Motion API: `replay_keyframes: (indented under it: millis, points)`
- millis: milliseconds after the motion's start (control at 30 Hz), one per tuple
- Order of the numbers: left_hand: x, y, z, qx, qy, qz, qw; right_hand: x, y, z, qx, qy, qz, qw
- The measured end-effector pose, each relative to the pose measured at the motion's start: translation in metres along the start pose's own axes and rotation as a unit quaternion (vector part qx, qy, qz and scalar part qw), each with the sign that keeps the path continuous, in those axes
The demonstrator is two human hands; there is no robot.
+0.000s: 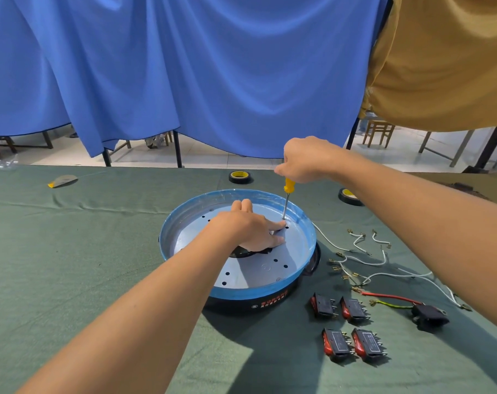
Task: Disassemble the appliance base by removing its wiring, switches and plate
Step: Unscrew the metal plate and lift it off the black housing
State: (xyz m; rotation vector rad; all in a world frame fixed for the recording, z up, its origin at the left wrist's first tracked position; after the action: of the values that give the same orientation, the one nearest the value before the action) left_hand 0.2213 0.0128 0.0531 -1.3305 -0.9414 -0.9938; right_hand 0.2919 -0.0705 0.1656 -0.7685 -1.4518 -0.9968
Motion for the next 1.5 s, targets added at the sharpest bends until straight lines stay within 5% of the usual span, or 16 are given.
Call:
replay_keyframes:
  millis: [1500]
  points:
    - [-0.003,0.002,0.003,0.001,-0.006,-0.004,1.0,0.0,-0.005,-0.007,-0.012,0.018,-0.024,0.999]
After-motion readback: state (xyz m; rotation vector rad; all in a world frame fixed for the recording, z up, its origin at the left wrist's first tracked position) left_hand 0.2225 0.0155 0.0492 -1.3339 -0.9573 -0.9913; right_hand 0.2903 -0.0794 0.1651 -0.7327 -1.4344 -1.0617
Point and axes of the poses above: each hand's wrist, its own y-axis towards the middle knuckle, its own x-axis out of the back of the hand, z = x × y, the point moved 8 cm from there along y, towards the middle knuckle, and after that the axes turned 2 degrees about x, right-handed, at the moved point
